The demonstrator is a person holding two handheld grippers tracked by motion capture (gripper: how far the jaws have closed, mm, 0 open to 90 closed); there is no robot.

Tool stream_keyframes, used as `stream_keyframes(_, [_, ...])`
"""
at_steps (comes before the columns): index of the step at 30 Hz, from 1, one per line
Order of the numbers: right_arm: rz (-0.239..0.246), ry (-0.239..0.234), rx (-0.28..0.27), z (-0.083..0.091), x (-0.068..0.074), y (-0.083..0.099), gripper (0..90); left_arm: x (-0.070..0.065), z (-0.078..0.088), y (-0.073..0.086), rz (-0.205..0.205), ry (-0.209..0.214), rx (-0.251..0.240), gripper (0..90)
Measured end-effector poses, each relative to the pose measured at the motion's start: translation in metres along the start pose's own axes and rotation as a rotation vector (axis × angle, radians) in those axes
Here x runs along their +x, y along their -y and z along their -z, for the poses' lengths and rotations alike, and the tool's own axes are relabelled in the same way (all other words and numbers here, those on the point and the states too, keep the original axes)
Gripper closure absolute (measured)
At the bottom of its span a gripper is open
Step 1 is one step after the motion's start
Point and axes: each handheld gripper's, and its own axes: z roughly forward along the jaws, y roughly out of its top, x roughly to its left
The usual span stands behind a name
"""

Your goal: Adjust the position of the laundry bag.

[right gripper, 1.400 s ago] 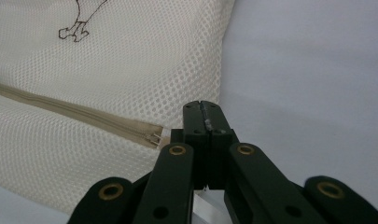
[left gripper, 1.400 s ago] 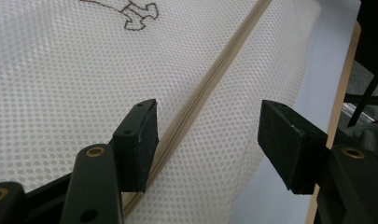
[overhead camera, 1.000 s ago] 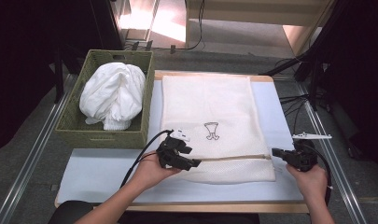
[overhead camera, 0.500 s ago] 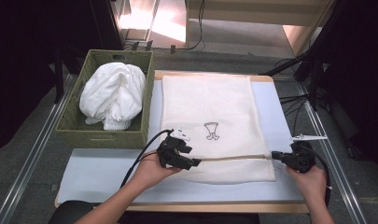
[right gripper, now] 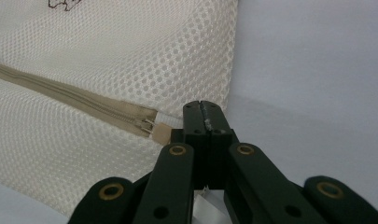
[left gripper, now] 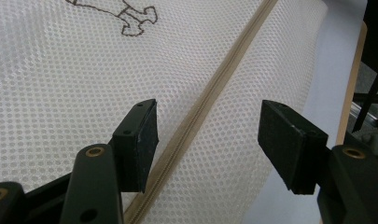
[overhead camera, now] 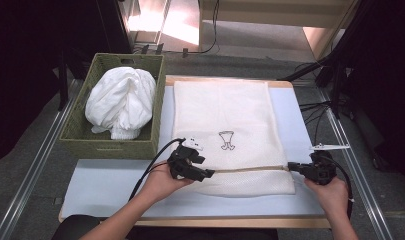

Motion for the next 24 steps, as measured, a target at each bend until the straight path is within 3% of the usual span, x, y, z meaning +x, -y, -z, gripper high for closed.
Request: stream_keyframes(24, [0.022,-0.03,-0.009,0.005,0.0079,-0.0002,90.0,0.0015,0.0015,0.0022,-0.005,-0.016,0.003,38.1])
